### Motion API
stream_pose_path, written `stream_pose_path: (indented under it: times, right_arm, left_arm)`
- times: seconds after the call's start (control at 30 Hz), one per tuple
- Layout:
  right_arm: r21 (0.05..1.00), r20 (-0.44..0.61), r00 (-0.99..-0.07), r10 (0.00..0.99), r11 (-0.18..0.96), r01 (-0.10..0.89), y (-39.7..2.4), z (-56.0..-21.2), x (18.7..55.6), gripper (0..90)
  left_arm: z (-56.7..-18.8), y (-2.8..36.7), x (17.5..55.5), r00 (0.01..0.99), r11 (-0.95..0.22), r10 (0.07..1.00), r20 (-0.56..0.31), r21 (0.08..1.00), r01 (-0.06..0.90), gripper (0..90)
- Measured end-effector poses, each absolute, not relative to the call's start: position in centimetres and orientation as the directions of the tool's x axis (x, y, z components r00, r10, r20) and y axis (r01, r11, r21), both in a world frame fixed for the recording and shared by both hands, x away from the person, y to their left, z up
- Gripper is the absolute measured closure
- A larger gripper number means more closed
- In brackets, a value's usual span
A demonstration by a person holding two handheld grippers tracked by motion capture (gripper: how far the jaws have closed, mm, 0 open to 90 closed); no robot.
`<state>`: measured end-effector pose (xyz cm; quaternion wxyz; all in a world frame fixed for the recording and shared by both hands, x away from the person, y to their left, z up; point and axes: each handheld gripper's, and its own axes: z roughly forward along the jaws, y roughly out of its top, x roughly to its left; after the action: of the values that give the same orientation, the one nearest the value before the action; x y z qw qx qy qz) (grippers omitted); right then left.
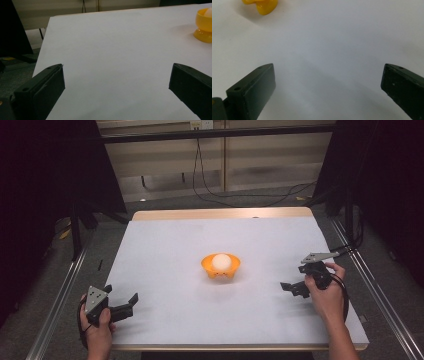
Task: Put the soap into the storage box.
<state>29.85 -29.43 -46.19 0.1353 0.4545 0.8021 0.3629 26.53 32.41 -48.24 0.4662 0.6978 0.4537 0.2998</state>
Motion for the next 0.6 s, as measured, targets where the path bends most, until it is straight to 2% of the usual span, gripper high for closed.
stream_pose_path:
  times: [0.6]
  right_arm:
    - [0.725,0.123,-0.487,0.865,0.257,0.639,-33.7,-47.4,26.7,0.0]
  left_arm:
    - [-48.2,32.4,26.5,0.405,-0.155,0.914,-0.001,0.923,0.353,0.0]
